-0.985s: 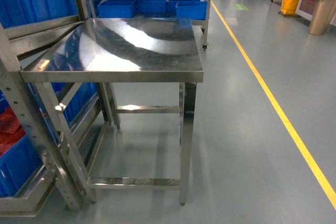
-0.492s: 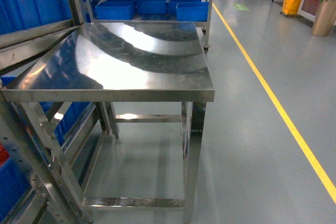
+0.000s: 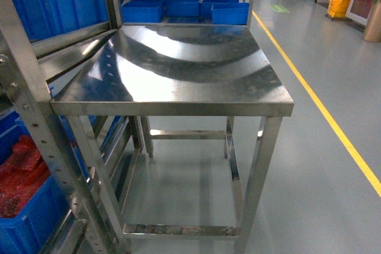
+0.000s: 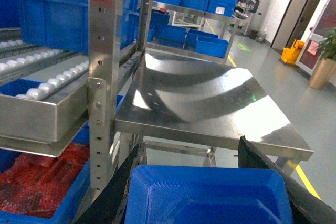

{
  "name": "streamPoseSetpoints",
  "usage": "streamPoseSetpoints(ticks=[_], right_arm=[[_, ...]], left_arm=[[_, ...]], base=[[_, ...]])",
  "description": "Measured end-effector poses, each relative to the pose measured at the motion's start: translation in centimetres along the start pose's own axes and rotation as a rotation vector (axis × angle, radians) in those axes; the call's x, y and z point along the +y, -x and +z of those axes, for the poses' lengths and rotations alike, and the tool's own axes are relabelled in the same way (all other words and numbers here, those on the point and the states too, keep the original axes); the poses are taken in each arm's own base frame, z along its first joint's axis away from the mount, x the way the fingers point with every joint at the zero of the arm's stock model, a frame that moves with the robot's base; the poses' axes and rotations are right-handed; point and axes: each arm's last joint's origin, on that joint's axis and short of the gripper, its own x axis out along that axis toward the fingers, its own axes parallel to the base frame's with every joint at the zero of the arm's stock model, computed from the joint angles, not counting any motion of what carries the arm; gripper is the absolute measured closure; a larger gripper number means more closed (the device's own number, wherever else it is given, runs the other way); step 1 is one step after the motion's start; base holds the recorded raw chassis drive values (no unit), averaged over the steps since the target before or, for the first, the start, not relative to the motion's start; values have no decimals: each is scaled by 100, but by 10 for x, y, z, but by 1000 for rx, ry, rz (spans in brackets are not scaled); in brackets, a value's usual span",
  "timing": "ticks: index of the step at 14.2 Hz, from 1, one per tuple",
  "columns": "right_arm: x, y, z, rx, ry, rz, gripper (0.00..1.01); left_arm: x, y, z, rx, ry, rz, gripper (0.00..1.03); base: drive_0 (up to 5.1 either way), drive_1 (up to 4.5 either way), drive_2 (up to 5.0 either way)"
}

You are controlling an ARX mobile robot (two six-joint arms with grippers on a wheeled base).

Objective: Pick blue part to blue bin on bottom shelf

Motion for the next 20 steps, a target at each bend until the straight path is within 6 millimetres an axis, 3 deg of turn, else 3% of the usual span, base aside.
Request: streamPoseSetpoints(ticks=[5,20], right_arm=[[0,0,0,2,0,0,3],[0,0,0,3,0,0,3]], left_arm=[[0,0,0,0,0,0,59],[0,0,0,2,-1,-1,59]], base=[[7,437,-424],[-494,242,242]])
